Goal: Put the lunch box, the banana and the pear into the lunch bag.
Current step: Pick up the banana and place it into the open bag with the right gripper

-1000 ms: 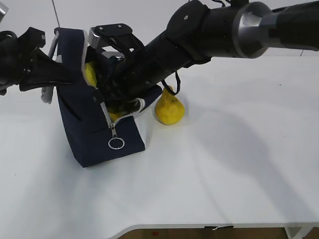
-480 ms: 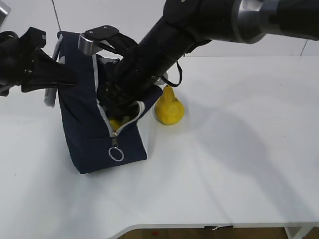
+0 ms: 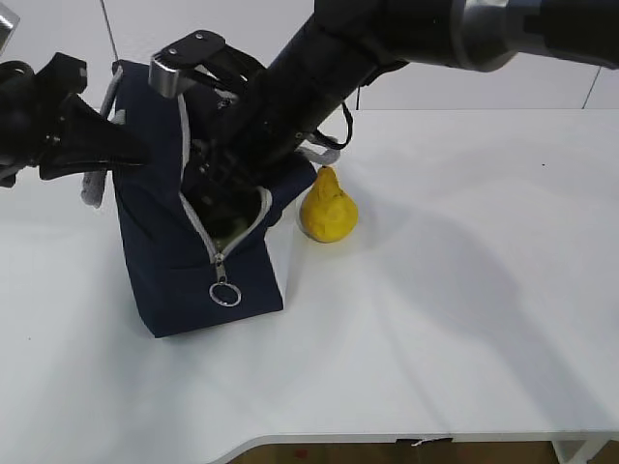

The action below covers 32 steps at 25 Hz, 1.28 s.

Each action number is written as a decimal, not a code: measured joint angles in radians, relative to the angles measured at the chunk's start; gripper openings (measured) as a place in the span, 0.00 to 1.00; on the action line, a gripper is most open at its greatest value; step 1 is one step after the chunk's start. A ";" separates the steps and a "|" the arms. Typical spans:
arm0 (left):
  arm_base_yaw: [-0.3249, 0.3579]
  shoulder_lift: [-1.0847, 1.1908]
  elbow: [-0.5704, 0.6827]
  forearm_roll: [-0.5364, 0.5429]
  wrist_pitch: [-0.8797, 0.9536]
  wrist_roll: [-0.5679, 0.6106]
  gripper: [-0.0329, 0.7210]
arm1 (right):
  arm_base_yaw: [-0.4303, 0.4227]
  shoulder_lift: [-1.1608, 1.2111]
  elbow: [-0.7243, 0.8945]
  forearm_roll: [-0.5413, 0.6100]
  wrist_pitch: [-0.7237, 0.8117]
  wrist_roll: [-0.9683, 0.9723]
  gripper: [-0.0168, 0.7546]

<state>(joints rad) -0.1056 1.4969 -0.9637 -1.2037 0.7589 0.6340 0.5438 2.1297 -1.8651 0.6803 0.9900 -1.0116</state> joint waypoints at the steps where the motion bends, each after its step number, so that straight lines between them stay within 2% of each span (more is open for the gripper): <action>1: 0.000 0.000 0.000 0.000 0.000 0.002 0.04 | 0.000 0.000 0.000 -0.013 -0.008 0.000 0.74; 6: 0.000 0.000 0.000 0.000 0.000 0.006 0.04 | 0.000 0.000 -0.011 -0.066 -0.013 -0.002 0.76; 16: 0.000 0.000 0.000 0.007 0.000 0.010 0.04 | 0.002 0.000 -0.212 -0.265 0.024 0.117 0.76; 22: 0.000 0.000 0.000 0.023 0.025 0.010 0.04 | 0.000 -0.004 -0.236 -0.380 0.032 0.137 0.76; 27: 0.000 0.000 0.000 0.062 0.047 0.013 0.04 | -0.003 -0.004 -0.236 -0.439 -0.076 0.190 0.76; 32: 0.000 0.000 0.000 0.075 0.045 0.014 0.04 | -0.005 -0.006 -0.236 -0.546 -0.128 0.343 0.76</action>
<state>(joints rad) -0.1056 1.4969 -0.9637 -1.1285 0.8039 0.6482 0.5392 2.1239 -2.1007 0.1340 0.8621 -0.6689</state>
